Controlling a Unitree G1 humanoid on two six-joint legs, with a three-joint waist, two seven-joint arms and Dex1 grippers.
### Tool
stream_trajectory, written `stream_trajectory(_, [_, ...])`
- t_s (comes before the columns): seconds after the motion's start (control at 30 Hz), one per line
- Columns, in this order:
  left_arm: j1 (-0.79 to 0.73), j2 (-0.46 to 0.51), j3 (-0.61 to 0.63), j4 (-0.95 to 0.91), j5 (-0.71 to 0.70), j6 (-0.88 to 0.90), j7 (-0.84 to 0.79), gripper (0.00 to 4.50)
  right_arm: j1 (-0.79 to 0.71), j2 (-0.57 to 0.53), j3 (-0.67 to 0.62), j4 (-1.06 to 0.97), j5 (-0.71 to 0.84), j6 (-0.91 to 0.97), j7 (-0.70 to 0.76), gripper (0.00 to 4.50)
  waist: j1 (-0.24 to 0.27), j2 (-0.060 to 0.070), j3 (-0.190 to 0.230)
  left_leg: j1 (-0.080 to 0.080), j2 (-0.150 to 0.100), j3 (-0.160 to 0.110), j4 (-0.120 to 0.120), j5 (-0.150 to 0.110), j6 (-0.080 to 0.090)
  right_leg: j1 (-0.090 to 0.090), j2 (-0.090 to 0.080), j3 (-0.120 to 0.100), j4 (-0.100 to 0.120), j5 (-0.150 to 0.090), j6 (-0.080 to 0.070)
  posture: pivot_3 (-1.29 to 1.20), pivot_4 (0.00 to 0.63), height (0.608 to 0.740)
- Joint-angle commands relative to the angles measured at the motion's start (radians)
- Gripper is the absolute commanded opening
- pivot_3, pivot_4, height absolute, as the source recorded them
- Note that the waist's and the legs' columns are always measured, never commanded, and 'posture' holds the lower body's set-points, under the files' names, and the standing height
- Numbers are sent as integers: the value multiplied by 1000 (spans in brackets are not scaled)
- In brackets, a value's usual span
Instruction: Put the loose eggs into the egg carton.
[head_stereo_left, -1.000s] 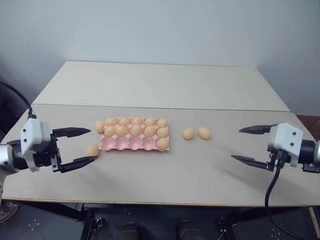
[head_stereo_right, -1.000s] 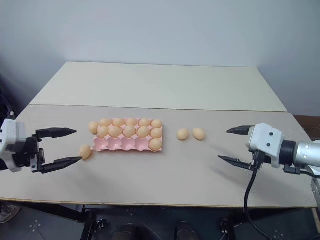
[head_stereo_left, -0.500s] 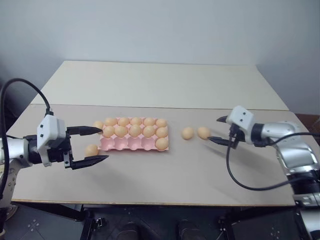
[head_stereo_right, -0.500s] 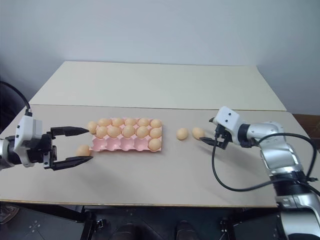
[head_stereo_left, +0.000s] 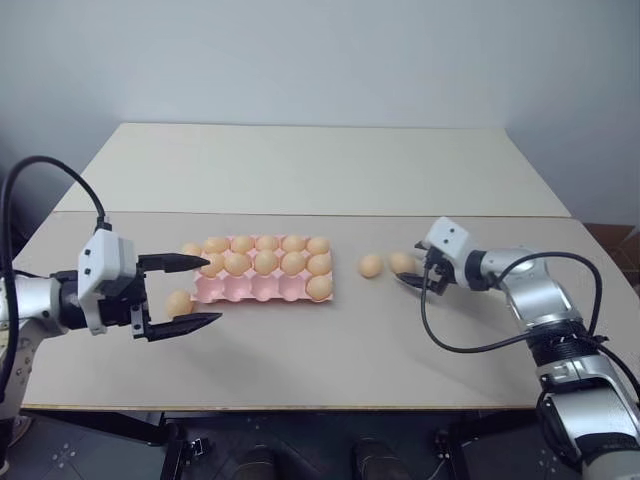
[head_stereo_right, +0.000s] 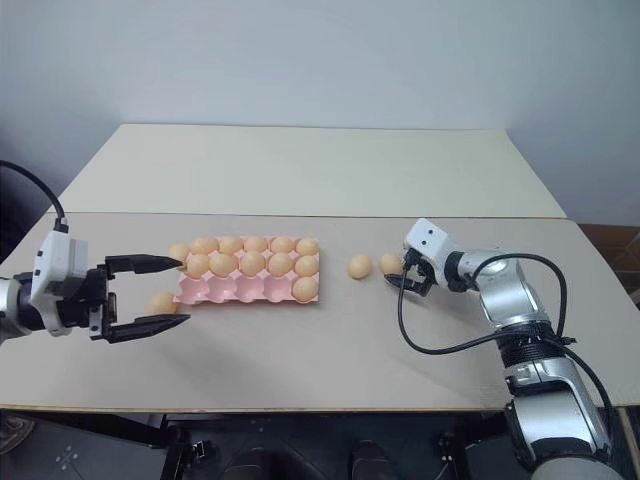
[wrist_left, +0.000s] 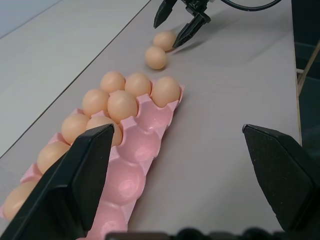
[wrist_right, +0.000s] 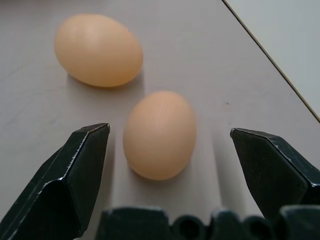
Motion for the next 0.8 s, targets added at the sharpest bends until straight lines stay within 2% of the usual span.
stream_trajectory(0.03, [-17,13,19,-29,-13,3,9,4468,-38,16,-4,44,-27,-38,-43,4500,0,0,0,0,0,0,0,0,0,0,0,0,0,0,0,0,150,740])
stream_trajectory(0.13, [-9,11,23,-29,-11,-2,12,4500,-42,23,-3,59,-35,-46,-40,3870,0,0,0,0,0,0,0,0,0,0,0,0,0,0,0,0,150,740])
stream_trajectory(0.3, [-5,6,20,-33,-10,-4,20,4500,-35,20,1,49,-48,-38,-29,2215,0,0,0,0,0,0,0,0,0,0,0,0,0,0,0,0,150,740])
stream_trajectory(0.37, [-6,1,19,-37,-13,-5,25,4500,-24,14,2,34,-60,-51,-38,1811,0,0,0,0,0,0,0,0,0,0,0,0,0,0,0,0,150,740])
stream_trajectory(0.5, [7,2,29,-23,0,-12,28,4500,3,-10,-16,-56,-68,-25,-48,1811,1,0,0,0,0,0,0,0,0,0,0,0,0,0,0,0,150,740])
stream_trajectory(0.63, [70,27,77,31,48,-26,24,4500,35,-29,-47,-290,-39,69,-47,1811,-3,1,1,0,0,0,0,0,0,-1,0,0,0,0,0,0,150,740])
stream_trajectory(0.7, [110,47,92,68,109,-57,26,4500,31,-12,-47,-412,-21,140,-48,1811,-8,1,1,0,0,0,-1,0,0,-1,0,0,1,0,0,0,150,740])
stream_trajectory(0.8, [134,56,128,86,112,-57,18,4500,-1,50,-23,-548,0,243,-74,1811,-10,1,1,1,1,0,-1,0,0,-1,1,0,1,0,0,0,150,740])
